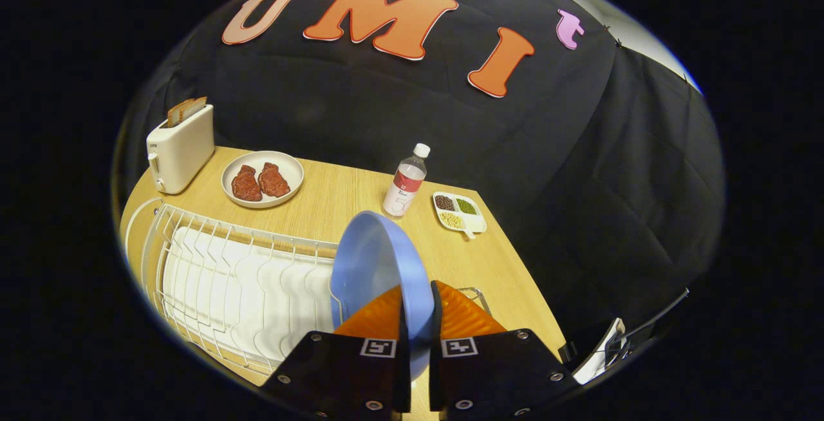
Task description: Take the plate from the dish rack, then take the spoon from the basket and place it into the plate.
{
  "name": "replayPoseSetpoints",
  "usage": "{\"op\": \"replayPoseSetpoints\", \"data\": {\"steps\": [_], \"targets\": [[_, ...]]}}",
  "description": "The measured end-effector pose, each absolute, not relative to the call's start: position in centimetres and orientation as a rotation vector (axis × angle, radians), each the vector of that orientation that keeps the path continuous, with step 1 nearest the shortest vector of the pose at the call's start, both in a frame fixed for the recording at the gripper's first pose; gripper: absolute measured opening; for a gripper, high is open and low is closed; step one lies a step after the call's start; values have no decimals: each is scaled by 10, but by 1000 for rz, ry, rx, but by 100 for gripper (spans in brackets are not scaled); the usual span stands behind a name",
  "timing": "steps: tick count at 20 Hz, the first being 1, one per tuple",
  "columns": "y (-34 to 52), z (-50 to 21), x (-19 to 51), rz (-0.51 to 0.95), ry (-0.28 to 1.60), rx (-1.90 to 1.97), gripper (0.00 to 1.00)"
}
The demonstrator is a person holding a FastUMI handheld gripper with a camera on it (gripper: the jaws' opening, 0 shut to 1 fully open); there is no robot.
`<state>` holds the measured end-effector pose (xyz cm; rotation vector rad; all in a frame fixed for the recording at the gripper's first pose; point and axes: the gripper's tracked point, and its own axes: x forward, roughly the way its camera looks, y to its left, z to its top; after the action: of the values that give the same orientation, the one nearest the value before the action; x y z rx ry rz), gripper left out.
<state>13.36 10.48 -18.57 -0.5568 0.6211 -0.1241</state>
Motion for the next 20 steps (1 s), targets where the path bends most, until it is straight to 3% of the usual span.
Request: {"op": "replayPoseSetpoints", "data": {"steps": [11,20], "targets": [[94,-151,135,-140,543,-538,11],[80,-125,97,-108,530,-407,11]]}}
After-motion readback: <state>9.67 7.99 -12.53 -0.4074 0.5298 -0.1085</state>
